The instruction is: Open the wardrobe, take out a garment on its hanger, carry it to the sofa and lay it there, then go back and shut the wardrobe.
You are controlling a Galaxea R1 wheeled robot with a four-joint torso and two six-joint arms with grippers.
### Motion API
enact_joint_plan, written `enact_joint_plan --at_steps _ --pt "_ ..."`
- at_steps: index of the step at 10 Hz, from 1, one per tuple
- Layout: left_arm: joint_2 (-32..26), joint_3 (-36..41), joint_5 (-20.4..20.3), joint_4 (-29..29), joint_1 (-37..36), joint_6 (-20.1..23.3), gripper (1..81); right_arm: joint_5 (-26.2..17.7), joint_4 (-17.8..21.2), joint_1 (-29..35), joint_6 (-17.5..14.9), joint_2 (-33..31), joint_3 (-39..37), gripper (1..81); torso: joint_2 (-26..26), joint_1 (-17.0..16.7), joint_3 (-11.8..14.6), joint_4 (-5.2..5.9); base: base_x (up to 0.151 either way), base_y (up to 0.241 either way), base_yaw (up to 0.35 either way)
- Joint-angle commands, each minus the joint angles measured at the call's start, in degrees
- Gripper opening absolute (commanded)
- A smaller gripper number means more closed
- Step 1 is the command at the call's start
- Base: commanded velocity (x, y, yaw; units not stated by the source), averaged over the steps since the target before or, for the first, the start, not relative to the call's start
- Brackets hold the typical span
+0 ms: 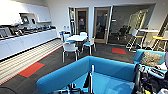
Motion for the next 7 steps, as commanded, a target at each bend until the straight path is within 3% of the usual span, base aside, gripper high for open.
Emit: enact_joint_plan --at_steps 1,4,7 --pt "-0.58 3.03 -2.61 1.50 -7.46 0.95 1.0 -2.50 -0.31 1.18 0.43 0.54 0.74 81.1 0.00 -0.02 0.00 0.00 0.000 0.000 0.000" --pt "-0.15 2.59 -2.79 1.15 -7.90 0.95 1.0 -2.59 -0.40 1.53 0.43 0.80 0.57 81.1 0.00 -0.06 0.00 0.00 0.000 0.000 0.000" --pt "2.75 1.80 -2.79 -0.68 -14.22 0.77 1.0 -2.68 -0.31 2.06 0.43 0.72 0.58 81.1 0.00 -0.06 0.00 0.00 0.000 0.000 0.000"
